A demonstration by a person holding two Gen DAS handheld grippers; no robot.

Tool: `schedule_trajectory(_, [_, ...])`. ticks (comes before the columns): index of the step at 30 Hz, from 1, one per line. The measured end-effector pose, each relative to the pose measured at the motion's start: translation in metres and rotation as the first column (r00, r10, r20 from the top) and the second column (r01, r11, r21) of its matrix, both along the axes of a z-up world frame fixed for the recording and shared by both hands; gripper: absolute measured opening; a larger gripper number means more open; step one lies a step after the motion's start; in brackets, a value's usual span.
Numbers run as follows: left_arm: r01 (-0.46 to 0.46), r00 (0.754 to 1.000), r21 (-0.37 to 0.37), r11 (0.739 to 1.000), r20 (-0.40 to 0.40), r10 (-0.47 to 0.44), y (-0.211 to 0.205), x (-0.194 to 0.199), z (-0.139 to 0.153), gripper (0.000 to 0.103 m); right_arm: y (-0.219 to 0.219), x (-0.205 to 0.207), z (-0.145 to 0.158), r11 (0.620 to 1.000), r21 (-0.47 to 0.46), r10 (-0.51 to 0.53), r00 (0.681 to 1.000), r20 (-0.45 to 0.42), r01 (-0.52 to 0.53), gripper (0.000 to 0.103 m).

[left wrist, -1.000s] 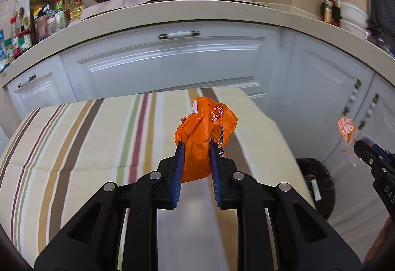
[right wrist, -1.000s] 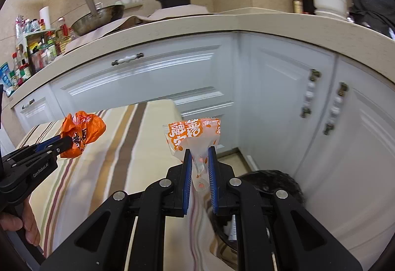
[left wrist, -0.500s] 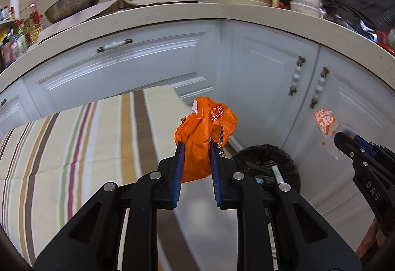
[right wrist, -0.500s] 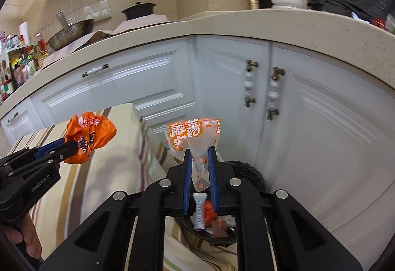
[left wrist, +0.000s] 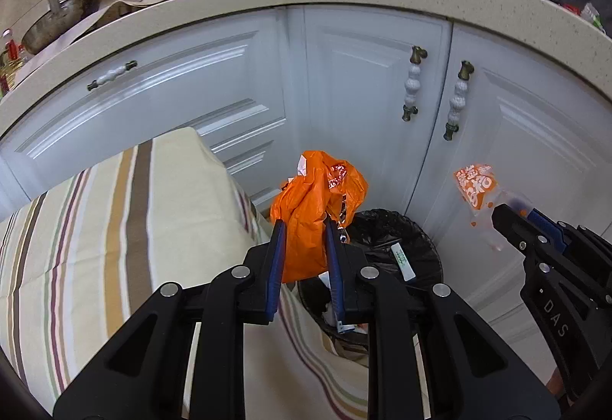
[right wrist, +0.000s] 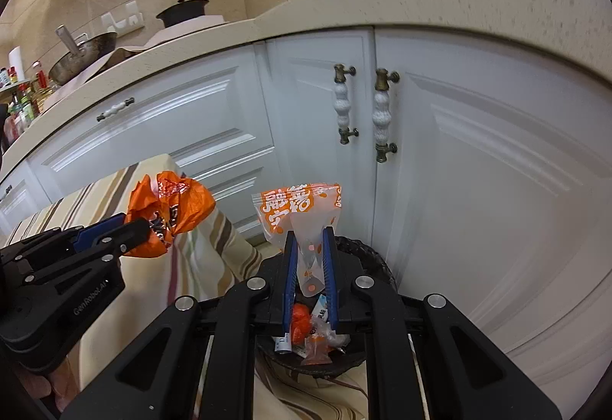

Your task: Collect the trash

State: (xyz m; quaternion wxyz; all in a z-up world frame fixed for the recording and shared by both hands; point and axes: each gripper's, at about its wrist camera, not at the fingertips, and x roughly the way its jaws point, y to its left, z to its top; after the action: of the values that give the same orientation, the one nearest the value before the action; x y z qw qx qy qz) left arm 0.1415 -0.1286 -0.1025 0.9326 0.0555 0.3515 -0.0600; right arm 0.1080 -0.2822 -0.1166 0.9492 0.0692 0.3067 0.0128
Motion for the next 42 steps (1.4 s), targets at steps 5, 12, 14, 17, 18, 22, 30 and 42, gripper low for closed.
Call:
schedule_trajectory(5, [0.029, 0.999, 0.018, 0.999, -0.044, -0.028, -0.020, 0.019, -0.016, 0.022, -0.008, 0.020, -0.018, 1.000, 0.002, -0.014, 1.000, -0.023, 0.014, 0.025])
schedule_trajectory(12, [0.019, 0.999, 0.022, 1.000, -0.042, -0.018, -0.023, 0.026, -0.019, 0.050, -0.018, 0.025, -0.026, 0.999, 0.005, -0.041, 0.998, -0.038, 0.042, 0.038])
schedule_trajectory(14, [0.022, 0.999, 0.021, 1.000, -0.041, -0.022, -0.022, 0.025, -0.017, 0.050, -0.019, 0.022, -0.025, 0.999, 0.003, -0.043, 0.998, -0.038, 0.044, 0.039])
schedule_trajectory(17, [0.023, 0.999, 0.011, 1.000, -0.034, -0.023, -0.019, 0.020, -0.010, 0.050, -0.020, 0.015, -0.019, 0.999, 0.000, -0.051, 0.998, -0.036, 0.051, 0.042])
schedule_trajectory(18, [0.023, 0.999, 0.008, 1.000, -0.029, -0.023, -0.017, 0.017, -0.007, 0.051, -0.021, 0.012, -0.016, 0.999, 0.000, -0.054, 0.998, -0.034, 0.054, 0.044])
schedule_trajectory(22, [0.023, 1.000, -0.009, 1.000, -0.005, -0.023, -0.009, 0.003, 0.008, 0.056, -0.020, -0.002, 0.000, 0.998, -0.006, -0.067, 0.998, -0.009, 0.067, 0.051])
schedule_trajectory(30, [0.016, 0.998, -0.044, 0.999, 0.056, -0.014, 0.020, -0.037, 0.041, 0.062, -0.008, -0.043, 0.038, 0.996, -0.033, -0.079, 0.995, 0.056, 0.081, 0.059])
schedule_trajectory(42, [-0.021, 0.988, -0.071, 0.997, 0.150, 0.032, 0.064, -0.093, 0.076, 0.071, 0.024, -0.091, 0.073, 0.997, -0.054, -0.053, 0.991, 0.124, 0.060, 0.068])
